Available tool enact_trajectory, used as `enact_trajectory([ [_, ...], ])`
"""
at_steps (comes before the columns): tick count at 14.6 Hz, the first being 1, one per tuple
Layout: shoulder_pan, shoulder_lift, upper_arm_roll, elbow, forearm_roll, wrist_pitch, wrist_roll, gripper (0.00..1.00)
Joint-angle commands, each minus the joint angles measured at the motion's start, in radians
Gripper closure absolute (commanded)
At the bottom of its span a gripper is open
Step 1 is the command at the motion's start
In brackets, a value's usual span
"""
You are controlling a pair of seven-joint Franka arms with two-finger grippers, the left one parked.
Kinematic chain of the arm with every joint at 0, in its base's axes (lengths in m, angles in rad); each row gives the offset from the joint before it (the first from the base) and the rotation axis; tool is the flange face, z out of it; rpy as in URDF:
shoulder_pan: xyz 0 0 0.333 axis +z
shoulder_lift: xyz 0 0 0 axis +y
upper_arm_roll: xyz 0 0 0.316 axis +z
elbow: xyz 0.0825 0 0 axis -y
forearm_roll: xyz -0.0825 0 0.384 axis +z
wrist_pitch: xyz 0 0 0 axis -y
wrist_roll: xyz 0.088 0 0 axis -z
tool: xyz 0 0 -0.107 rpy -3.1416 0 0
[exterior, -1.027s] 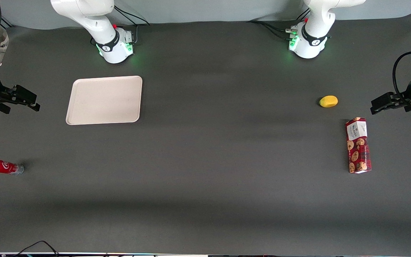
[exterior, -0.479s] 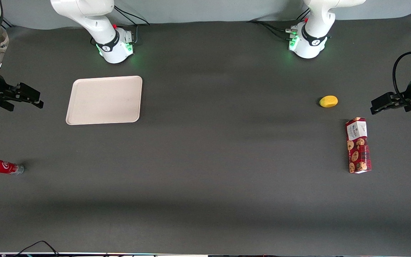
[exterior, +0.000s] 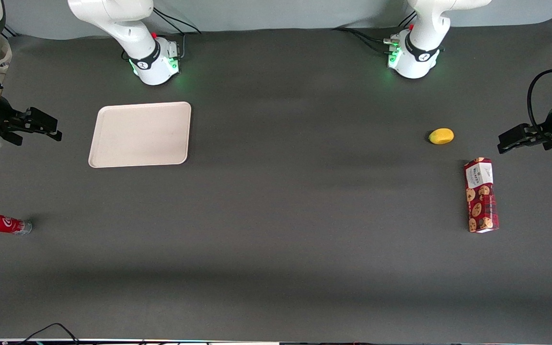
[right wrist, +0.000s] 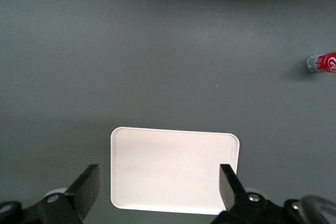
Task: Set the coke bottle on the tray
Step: 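Move the open right gripper over the red Coca-Cola bottle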
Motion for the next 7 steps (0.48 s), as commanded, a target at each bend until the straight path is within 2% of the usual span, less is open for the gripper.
enact_trajectory([
  [1,0.007,0.000,-0.002,0.019,0.014,-0.022,0.006,0.00],
  [7,-0.001,-0.002,0.001,0.021,0.008,-0.022,0.004,0.00],
])
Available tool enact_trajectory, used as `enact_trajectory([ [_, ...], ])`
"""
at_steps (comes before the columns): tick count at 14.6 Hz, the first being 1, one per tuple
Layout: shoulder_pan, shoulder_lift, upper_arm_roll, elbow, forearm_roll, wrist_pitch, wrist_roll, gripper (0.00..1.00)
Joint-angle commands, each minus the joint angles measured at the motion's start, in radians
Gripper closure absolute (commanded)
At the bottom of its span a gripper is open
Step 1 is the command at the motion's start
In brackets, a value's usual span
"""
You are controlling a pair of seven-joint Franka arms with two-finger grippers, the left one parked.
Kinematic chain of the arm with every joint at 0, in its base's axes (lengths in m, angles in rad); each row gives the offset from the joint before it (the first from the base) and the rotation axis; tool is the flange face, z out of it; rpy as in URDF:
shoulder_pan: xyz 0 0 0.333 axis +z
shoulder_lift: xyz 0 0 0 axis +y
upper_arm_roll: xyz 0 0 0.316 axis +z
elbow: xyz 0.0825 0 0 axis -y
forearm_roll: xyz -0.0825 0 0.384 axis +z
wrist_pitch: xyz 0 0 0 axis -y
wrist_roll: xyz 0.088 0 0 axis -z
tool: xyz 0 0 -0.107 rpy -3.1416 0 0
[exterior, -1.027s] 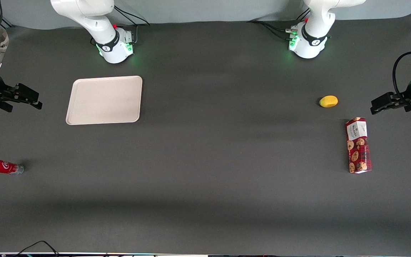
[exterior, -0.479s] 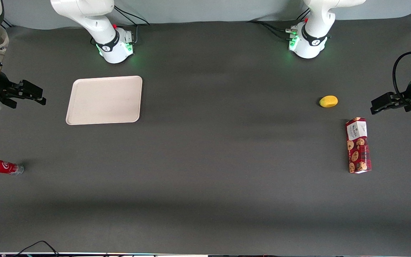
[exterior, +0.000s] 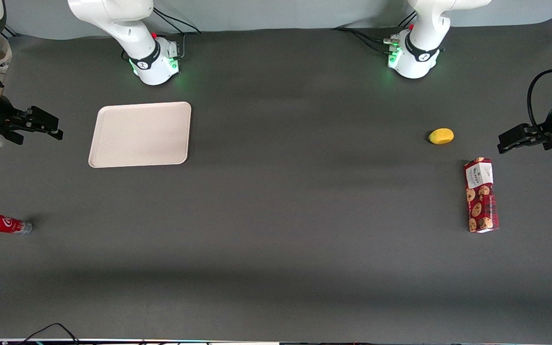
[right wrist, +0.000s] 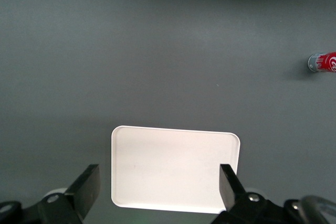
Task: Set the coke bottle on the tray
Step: 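Move the open right gripper over the red Coca-Cola bottle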
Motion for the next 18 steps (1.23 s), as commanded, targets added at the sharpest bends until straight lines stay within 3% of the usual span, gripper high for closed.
enact_trajectory([
  [1,-0.005,-0.003,-0.015,0.020,0.003,-0.020,0.000,0.00],
  [3,-0.036,0.003,-0.039,0.022,-0.027,-0.010,-0.026,0.00],
  [5,-0.056,0.023,-0.097,0.034,-0.060,0.015,-0.156,0.00],
  [7,-0.044,0.078,-0.208,0.078,-0.058,0.041,-0.222,0.00],
  [11,-0.054,0.213,-0.338,0.166,-0.043,0.133,-0.310,0.00],
  [14,-0.060,0.304,-0.459,0.178,0.082,0.253,-0.416,0.00],
  [16,-0.065,0.405,-0.524,0.236,0.182,0.257,-0.445,0.00],
  [18,-0.094,0.492,-0.550,0.293,0.238,0.262,-0.517,0.00],
])
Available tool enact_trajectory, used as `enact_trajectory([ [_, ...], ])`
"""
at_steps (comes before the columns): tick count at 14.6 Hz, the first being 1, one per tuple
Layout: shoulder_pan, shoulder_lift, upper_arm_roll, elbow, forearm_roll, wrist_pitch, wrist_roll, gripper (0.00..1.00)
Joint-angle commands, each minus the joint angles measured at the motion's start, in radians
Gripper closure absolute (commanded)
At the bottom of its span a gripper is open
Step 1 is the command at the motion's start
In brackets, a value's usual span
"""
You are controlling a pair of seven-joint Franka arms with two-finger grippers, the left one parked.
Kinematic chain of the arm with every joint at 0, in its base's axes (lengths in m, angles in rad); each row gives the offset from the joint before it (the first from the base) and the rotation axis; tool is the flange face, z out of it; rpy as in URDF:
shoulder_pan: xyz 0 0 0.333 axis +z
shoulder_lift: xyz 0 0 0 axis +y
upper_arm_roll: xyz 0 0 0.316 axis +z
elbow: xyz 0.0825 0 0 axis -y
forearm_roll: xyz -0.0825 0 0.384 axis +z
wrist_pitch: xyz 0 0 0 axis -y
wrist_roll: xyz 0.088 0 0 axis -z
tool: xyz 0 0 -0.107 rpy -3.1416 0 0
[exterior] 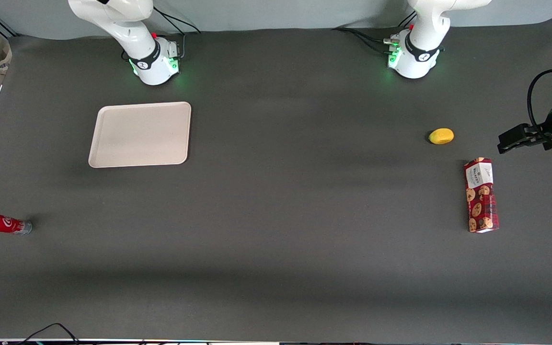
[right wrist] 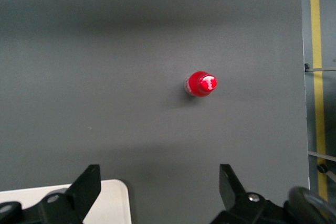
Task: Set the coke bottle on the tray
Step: 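Move the open right gripper over the red Coca-Cola bottle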
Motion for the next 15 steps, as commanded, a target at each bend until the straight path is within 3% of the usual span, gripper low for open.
enact_trajectory([
  [1,-0.034,0.163,-0.031,0.151,0.074,-0.010,-0.069,0.00],
  [2,-0.045,0.186,-0.031,0.163,0.084,-0.002,-0.069,0.00],
  [4,-0.050,0.228,-0.031,0.160,0.187,0.048,-0.083,0.00],
  [7,-0.076,0.298,-0.031,0.160,0.253,0.093,-0.152,0.00],
  [15,-0.116,0.381,-0.031,0.151,0.279,0.193,-0.224,0.00],
])
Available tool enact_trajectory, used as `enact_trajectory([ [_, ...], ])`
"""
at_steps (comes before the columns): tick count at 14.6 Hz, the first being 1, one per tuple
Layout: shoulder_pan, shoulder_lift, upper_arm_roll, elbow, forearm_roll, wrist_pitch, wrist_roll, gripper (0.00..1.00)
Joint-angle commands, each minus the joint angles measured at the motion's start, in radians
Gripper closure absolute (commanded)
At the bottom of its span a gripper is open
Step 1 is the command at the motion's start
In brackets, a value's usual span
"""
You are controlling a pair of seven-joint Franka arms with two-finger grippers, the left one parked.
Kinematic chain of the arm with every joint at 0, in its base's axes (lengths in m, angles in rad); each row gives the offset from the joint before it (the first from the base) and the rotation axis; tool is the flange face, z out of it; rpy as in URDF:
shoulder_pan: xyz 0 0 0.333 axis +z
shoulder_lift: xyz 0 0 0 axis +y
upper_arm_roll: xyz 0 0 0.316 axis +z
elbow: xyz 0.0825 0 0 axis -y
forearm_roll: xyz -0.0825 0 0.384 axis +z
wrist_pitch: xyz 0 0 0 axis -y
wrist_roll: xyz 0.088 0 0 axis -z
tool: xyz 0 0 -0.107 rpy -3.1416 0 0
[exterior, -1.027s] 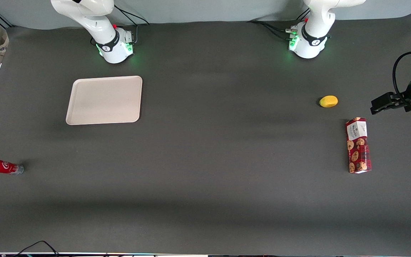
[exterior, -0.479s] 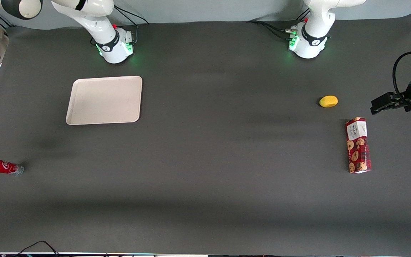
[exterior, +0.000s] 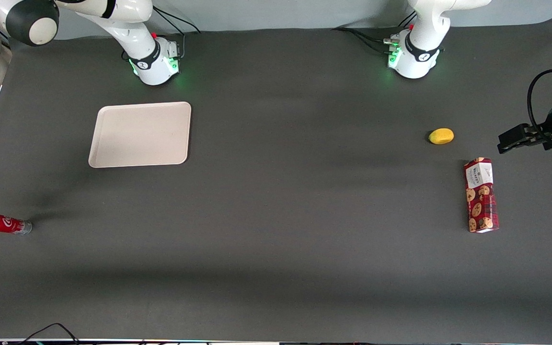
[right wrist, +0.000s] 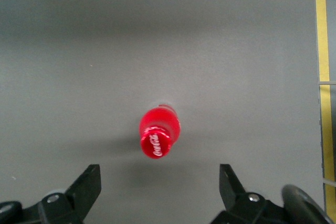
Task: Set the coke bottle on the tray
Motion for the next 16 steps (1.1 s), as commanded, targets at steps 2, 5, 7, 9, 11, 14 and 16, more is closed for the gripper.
enact_trajectory([
  [2,-0.022,0.021,-0.008,0.012,0.039,0.007,-0.044,0.00],
  [5,-0.034,0.022,-0.008,-0.021,0.072,0.008,-0.045,0.00],
  [7,-0.034,0.024,-0.008,-0.030,0.077,0.008,-0.045,0.00],
  [9,-0.026,0.036,-0.008,-0.028,0.079,0.008,-0.042,0.00],
  [11,-0.022,0.051,-0.008,-0.021,0.077,0.008,-0.027,0.00],
  [14,-0.022,0.076,-0.008,0.010,0.077,0.007,-0.013,0.00],
  [16,-0.023,0.093,-0.008,0.037,0.076,0.007,-0.005,0.00],
])
